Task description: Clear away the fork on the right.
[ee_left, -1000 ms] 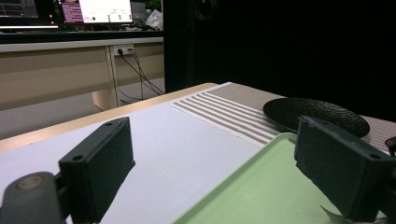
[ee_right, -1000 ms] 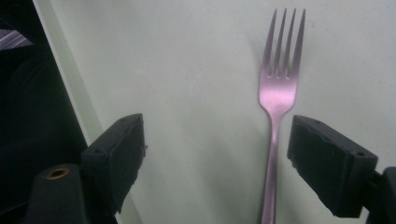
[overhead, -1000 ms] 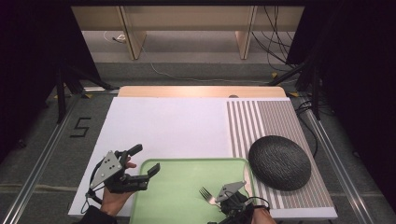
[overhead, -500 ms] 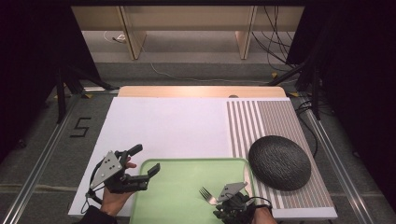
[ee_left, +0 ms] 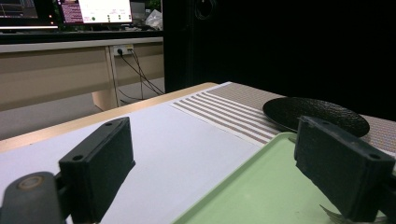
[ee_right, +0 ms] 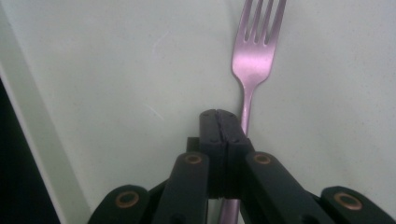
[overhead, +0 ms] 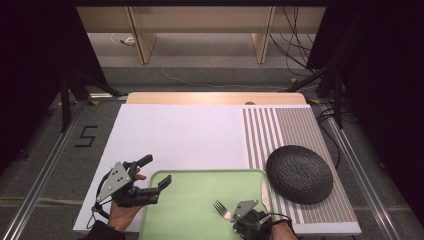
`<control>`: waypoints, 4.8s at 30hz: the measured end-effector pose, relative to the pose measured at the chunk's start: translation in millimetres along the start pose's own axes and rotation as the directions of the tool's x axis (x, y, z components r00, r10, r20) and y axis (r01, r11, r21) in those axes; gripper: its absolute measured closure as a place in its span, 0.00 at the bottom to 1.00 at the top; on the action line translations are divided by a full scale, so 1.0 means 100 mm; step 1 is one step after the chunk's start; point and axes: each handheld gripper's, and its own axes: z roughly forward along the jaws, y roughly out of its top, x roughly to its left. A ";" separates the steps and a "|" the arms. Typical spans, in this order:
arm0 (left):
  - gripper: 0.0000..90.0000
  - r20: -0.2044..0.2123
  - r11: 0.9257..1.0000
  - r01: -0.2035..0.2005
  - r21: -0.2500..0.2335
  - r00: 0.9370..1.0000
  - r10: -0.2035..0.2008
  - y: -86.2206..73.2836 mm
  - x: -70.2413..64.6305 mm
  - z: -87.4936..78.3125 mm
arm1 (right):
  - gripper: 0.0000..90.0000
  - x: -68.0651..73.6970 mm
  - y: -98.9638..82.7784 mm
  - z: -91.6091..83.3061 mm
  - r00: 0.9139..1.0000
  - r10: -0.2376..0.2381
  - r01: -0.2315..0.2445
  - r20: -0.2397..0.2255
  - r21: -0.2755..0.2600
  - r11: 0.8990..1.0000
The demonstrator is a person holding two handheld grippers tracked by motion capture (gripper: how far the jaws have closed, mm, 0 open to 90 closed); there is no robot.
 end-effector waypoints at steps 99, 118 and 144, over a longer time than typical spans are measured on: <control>0.13 -0.003 1.000 0.001 -0.004 1.000 -0.001 0.00 0.00 -0.01 | 0.28 -0.67 -0.35 -0.53 0.895 0.446 -0.435 -0.031 -0.291 0.852; 0.13 -0.004 1.000 0.000 -0.005 1.000 0.000 0.00 0.00 -0.01 | 0.21 -0.83 -0.50 -0.65 0.844 0.535 -0.505 -0.036 -0.390 0.770; 0.13 -0.007 1.000 0.005 -0.005 1.000 -0.005 0.01 0.01 0.00 | 0.18 -1.02 -0.77 -0.76 0.738 0.669 -0.634 -0.093 -0.438 0.637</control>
